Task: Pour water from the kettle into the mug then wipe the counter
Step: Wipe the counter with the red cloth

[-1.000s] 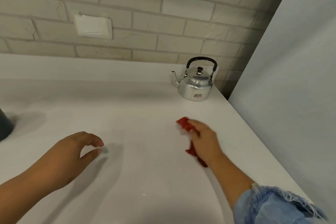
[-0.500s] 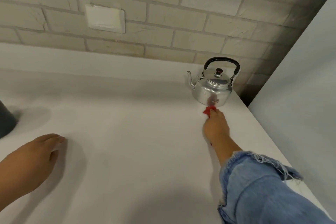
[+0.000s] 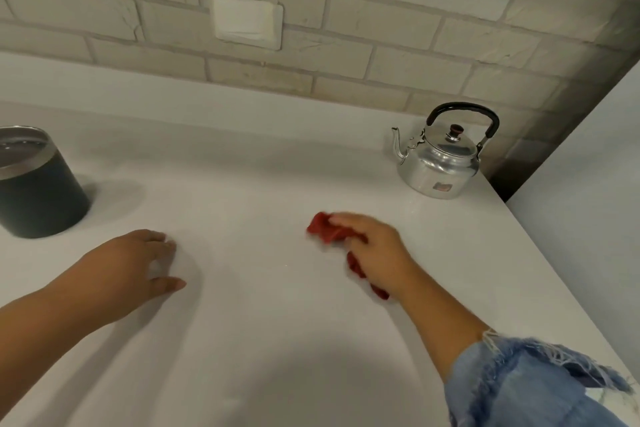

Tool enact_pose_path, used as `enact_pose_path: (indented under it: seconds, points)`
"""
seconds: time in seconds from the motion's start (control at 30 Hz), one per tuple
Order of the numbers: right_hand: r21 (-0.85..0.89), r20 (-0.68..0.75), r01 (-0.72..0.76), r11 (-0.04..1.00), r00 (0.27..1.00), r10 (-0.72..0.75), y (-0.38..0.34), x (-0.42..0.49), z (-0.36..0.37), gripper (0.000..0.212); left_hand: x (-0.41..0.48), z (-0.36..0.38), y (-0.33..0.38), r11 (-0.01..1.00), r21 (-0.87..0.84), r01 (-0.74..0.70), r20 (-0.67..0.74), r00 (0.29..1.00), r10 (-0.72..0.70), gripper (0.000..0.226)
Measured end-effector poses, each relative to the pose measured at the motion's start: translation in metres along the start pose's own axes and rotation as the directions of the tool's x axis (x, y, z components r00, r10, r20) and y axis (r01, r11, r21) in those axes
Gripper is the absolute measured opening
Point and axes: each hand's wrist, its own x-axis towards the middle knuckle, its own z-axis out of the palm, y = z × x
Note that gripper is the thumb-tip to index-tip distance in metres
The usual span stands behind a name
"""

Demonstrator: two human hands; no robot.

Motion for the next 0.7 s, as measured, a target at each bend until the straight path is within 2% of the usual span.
enact_pose_path:
  seconds: [0.03, 0.1, 0.17, 0.23, 0.4, 0.5, 0.57, 0.63, 0.7]
  points:
    - [0.035, -0.105, -0.042, 0.999, 0.993, 0.045, 0.0, 0.004, -0.011, 0.046, 0.0, 0.0, 0.0, 1.0, 0.0, -0.002, 0.0, 1.0, 0.002, 0.074]
    - [-0.089, -0.245, -0.132, 0.987, 0.964, 0.107, 0.006, 0.008, -0.03, 0.043, -0.001, -0.001, 0.0, 1.0, 0.005, -0.011, -0.004, 1.0, 0.011, 0.073]
    - [-0.373, -0.216, -0.202, 0.906, 0.968, 0.127, 0.019, 0.005, -0.035, 0.046, -0.001, -0.001, 0.001, 1.0, 0.014, -0.02, -0.006, 1.0, 0.02, 0.072]
    - [-0.535, -0.168, -0.158, 0.83, 0.983, 0.079, 0.031, -0.003, -0.021, 0.048, -0.001, -0.002, 0.001, 0.999, 0.019, -0.026, -0.009, 1.0, 0.026, 0.072]
    - [-0.537, -0.098, 0.005, 0.844, 0.993, -0.068, 0.016, -0.03, 0.036, 0.049, -0.001, -0.004, 0.004, 0.999, 0.036, -0.02, 0.007, 1.0, 0.02, 0.071]
    - [-0.468, -0.009, 0.106, 0.877, 0.992, -0.125, -0.002, -0.051, 0.073, 0.047, -0.003, -0.004, 0.005, 0.999, 0.04, -0.03, 0.01, 1.0, 0.029, 0.07]
    - [-0.312, 0.062, 0.113, 0.943, 0.993, -0.099, -0.015, -0.063, 0.088, 0.046, -0.005, -0.002, 0.004, 0.999, 0.032, -0.032, 0.003, 0.999, 0.032, 0.069]
    - [-0.082, 0.099, 0.034, 0.996, 0.995, -0.026, -0.026, -0.068, 0.089, 0.046, -0.006, -0.002, 0.004, 0.998, 0.052, -0.038, 0.008, 0.999, 0.037, 0.07]
    - [0.135, 0.035, -0.073, 0.988, 0.997, 0.069, -0.034, -0.067, 0.077, 0.046, -0.007, -0.002, 0.003, 0.996, 0.081, -0.049, 0.017, 0.999, 0.048, 0.07]
